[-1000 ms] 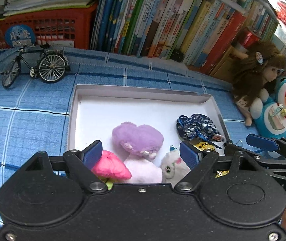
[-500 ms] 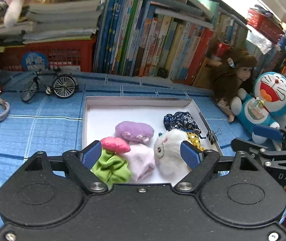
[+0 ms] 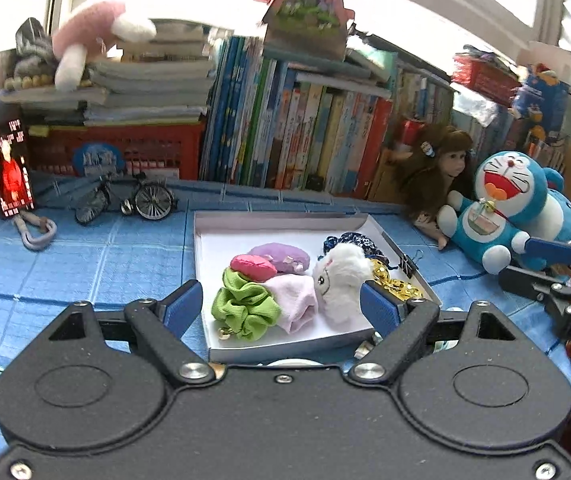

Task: Organize soft objects
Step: 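Grasp the blue face-mask packet with the left tool while the right tool approaches the white foam block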

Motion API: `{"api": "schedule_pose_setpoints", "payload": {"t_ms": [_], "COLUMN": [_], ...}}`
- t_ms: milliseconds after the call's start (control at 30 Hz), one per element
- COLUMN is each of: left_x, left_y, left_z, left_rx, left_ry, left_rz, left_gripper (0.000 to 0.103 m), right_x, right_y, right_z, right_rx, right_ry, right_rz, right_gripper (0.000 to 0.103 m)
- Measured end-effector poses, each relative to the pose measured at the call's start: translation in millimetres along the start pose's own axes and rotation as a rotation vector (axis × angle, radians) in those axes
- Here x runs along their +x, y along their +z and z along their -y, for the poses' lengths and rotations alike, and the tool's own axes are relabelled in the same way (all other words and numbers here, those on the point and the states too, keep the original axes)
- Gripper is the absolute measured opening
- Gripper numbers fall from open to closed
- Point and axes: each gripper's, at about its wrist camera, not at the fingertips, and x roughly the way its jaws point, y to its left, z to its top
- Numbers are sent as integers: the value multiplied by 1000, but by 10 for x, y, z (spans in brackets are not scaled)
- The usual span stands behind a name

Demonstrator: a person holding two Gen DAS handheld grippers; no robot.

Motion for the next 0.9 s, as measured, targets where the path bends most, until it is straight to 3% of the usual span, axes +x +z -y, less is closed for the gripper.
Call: {"api": "schedule_pose_setpoints", "payload": {"t_ms": [333,500,767,900], "left_x": [-327,-403,-433,-377], "left_y": [-517,-818,-1080,-1173], "left_z": [-272,-401,-734,-968], "left_rx": [-28,-32,-162,-273], "left_ry": [26,63,110,105], "left_rz": [103,208,201,173], "left_gripper": [85,84,82,74], "right_x": [-324,-396,-566,-630], "right_y": [-478,-720,-1020,-1134], "right_z": [-21,-63,-35,-41], "right_rx": [-29,-37,-55,-62], "right_ry": [-28,-95,-157,-174], "right_rz": [103,162,232,239], "right_gripper": [92,96,101,101]}}
